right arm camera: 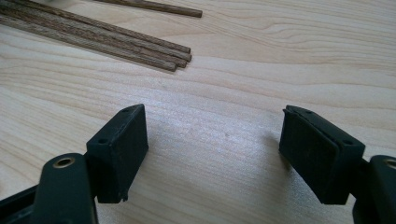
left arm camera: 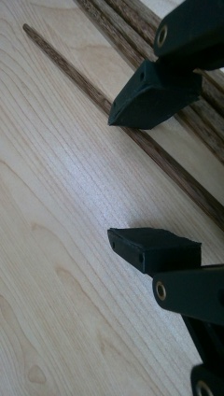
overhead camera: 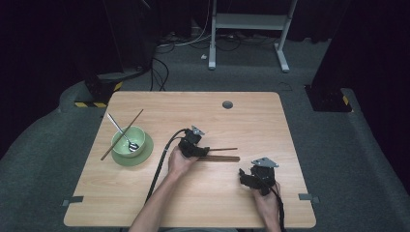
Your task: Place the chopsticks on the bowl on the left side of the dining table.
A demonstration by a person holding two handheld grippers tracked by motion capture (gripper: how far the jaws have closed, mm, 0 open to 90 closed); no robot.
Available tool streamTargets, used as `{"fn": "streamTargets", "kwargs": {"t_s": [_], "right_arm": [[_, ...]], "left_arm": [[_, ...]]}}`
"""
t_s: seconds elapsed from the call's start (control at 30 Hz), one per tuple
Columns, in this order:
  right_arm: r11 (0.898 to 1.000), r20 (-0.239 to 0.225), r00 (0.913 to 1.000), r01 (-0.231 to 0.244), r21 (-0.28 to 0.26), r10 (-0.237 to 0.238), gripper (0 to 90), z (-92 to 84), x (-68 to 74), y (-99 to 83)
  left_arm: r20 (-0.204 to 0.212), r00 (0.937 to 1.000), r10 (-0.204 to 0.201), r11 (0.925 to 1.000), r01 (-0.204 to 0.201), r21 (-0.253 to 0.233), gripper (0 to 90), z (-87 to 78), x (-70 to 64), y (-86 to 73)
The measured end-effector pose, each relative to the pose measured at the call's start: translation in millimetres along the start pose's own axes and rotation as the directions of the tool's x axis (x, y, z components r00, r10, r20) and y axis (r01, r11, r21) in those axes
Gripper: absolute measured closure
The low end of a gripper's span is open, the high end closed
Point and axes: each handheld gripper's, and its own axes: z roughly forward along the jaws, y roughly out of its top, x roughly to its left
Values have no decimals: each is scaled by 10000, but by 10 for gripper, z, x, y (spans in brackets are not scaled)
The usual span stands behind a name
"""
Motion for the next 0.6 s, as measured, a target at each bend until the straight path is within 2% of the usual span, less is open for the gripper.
{"fn": "streamTargets", "kwargs": {"t_s": [0.27, 0.6], "right_arm": [[10000, 0, 10000, 4, 0, -4, 230, 0, 0, 0], [10000, -1, 10000, -2, 2, 2, 230, 0, 0, 0]], "left_arm": [[-174, 9998, 71, 10000, -72, -38, 431, 1, 32, 0], [-308, 9995, 24, 10000, -27, -84, 526, -13, 97, -9]]}}
